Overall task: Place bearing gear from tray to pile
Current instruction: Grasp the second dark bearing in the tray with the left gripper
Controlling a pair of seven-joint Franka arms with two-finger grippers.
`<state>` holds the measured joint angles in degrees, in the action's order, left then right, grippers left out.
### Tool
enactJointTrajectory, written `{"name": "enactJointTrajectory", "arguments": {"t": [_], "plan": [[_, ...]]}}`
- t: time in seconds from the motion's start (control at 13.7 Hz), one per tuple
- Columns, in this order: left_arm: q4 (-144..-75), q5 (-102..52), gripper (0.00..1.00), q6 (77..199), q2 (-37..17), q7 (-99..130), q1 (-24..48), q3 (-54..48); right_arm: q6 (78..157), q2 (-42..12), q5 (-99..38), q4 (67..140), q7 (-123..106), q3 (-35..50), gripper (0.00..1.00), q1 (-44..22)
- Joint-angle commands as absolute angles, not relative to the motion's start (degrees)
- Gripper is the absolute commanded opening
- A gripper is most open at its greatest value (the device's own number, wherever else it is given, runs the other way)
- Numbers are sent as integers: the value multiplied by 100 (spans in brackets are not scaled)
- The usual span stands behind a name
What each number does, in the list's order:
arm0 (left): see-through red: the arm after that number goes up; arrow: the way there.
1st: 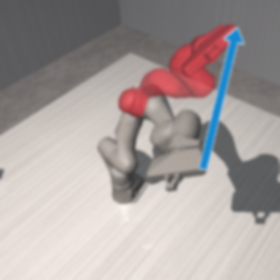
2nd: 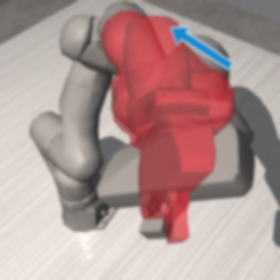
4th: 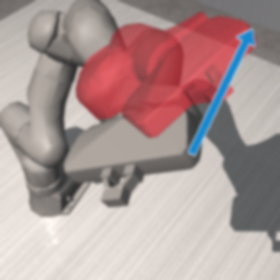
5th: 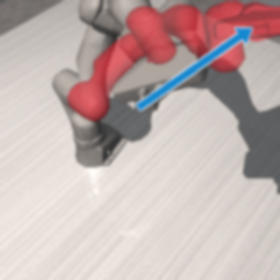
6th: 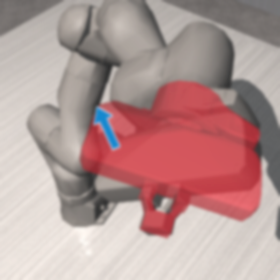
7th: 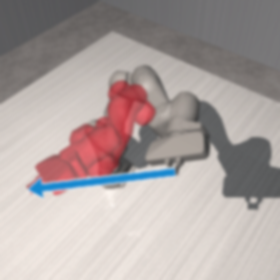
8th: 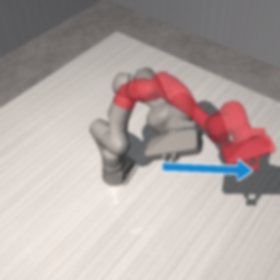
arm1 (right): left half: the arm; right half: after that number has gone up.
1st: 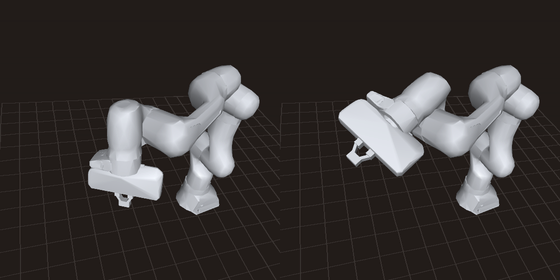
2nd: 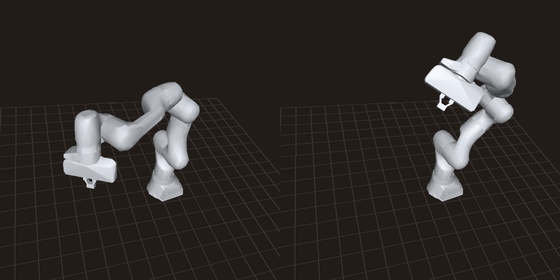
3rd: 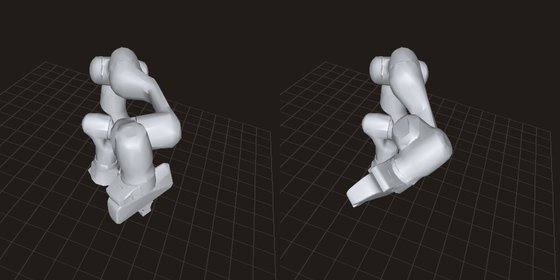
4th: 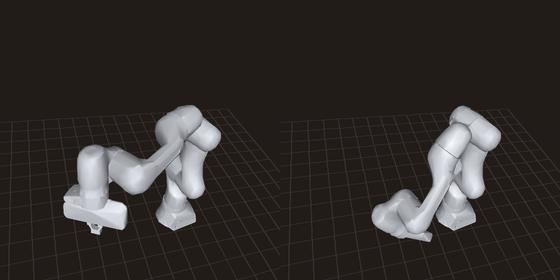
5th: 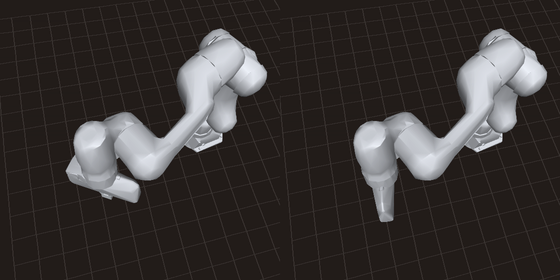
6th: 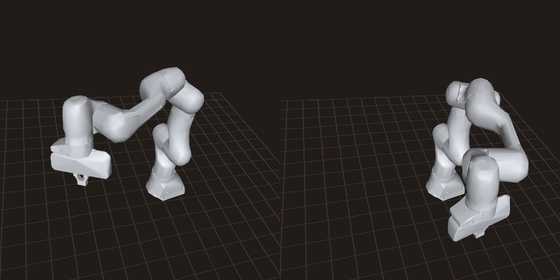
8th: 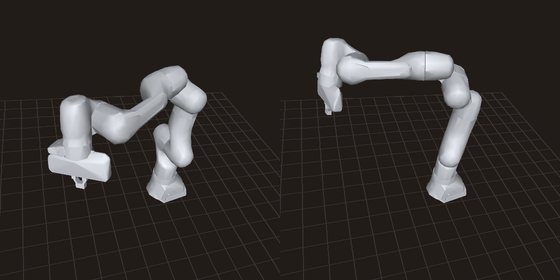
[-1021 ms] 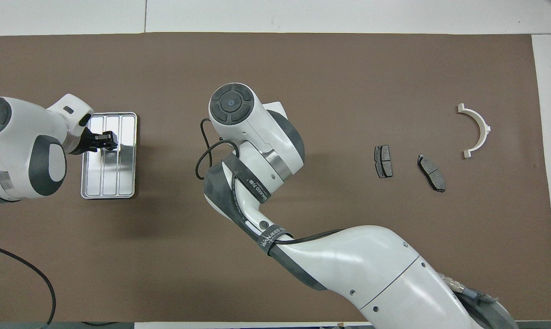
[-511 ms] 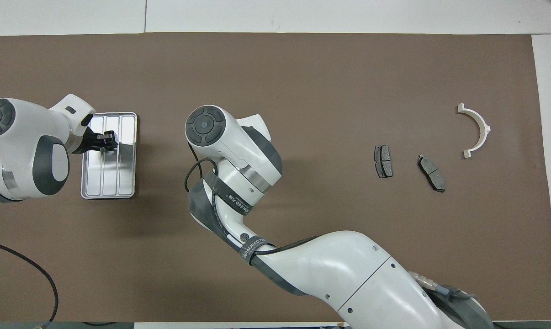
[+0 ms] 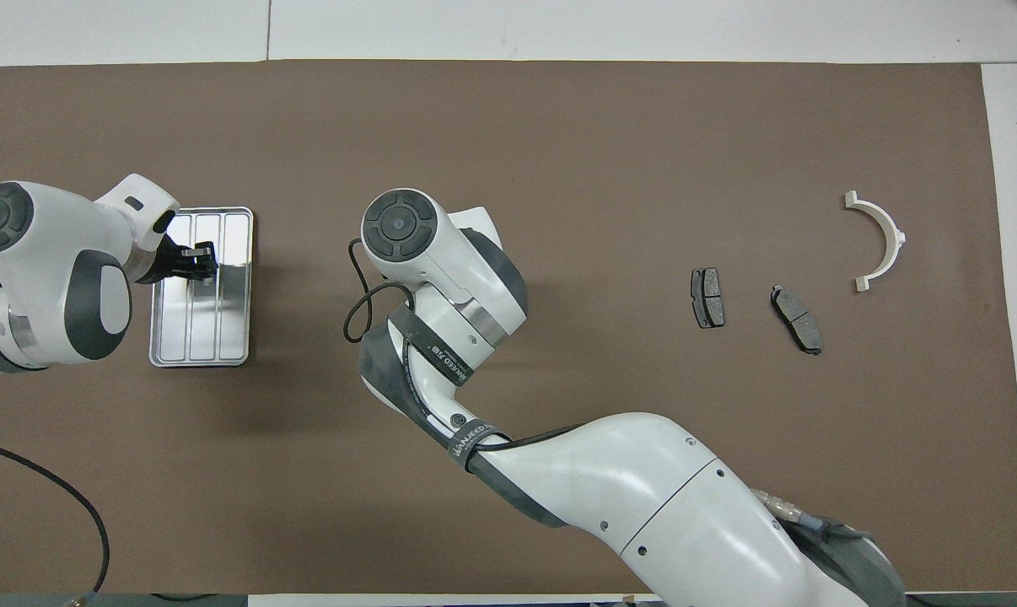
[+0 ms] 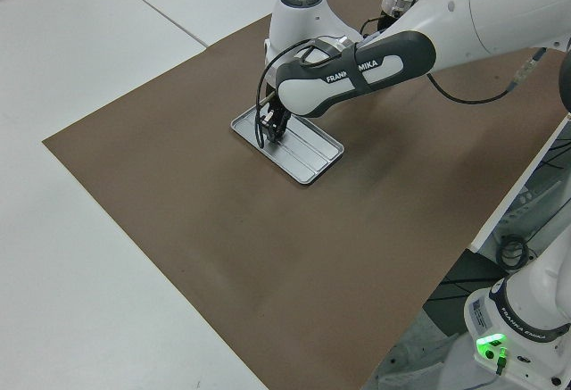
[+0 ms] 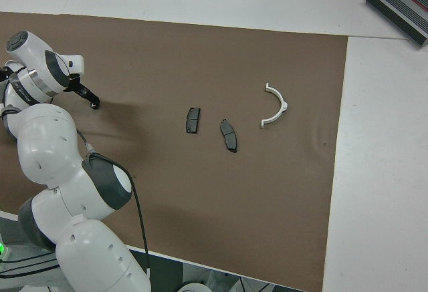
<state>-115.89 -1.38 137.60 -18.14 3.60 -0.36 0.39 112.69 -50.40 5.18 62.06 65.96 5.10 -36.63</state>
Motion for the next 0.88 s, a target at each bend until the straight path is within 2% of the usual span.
{"name": "enactJointTrajectory", "arguments": {"t": [0.0, 0.15, 0.29, 0.51, 0.8], "plan": [[-11654, -105, 0, 13808, -1819, 360, -35, 26, 11391, -5062, 474, 6310, 6688, 519, 95, -3613], [-11585, -114, 0, 13703, -1819, 369, -53, 18, 11391, -5045, 440, 6389, 6654, 519, 95, -3569], [-11165, -114, 0, 13055, -1811, 369, -44, 18, 11356, -5036, 413, 6460, 6627, 519, 95, -3533], [-10759, -114, 0, 12210, -1618, 667, -26, 18, 11294, -5027, 352, 6469, 6636, 536, 88, -3533], [-10705, -123, 0, 11901, -1468, 1482, 0, -17, 11049, -5001, 158, 6460, 6627, 545, 87, -3516]]}}
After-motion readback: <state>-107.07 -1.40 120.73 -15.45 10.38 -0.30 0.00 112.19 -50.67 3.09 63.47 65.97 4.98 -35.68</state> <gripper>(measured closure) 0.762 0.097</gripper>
